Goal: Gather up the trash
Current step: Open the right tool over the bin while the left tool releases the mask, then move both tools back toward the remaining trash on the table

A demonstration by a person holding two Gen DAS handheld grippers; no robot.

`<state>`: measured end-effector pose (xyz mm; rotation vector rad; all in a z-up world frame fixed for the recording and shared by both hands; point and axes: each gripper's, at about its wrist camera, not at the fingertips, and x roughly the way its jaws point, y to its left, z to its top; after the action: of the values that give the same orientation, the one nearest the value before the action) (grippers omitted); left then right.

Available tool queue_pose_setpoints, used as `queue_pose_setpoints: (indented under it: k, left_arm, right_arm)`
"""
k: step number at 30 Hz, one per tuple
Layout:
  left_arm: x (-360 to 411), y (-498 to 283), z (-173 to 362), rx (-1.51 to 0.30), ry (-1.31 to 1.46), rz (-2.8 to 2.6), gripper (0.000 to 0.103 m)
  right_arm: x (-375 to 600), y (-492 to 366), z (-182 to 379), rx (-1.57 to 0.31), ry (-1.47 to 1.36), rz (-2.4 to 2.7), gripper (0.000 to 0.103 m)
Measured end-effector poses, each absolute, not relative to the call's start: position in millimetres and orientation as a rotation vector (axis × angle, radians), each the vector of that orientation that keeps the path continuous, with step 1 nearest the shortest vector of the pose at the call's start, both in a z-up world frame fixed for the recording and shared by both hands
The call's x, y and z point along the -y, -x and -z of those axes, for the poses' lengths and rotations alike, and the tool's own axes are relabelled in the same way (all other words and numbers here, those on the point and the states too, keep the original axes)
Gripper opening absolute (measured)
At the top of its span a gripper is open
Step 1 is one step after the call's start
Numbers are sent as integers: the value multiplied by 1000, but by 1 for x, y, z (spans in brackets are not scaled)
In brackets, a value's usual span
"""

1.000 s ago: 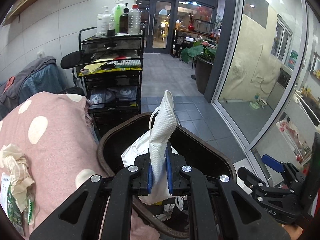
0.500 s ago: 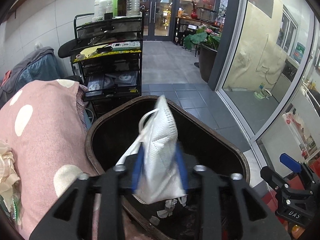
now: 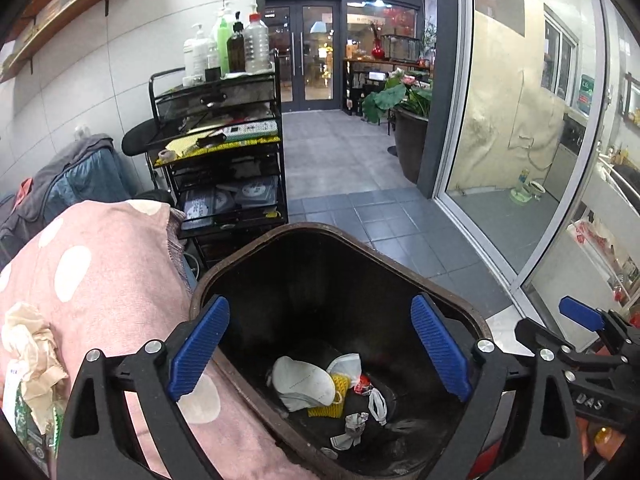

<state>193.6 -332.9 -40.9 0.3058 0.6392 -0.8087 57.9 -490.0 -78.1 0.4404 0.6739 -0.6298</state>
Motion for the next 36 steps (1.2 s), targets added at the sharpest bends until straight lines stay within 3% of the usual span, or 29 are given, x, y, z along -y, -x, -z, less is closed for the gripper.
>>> queue_pose_setpoints:
  k: [20,36]
  left_arm:
    - [205,-169,-7,-500,-137,633,95]
    - [61,-176,5,-524,-58,325,96]
  right_arm:
    - [431,-97,45,-630,-352,457,92]
    - [313,-168,25,-682,-235,94,93]
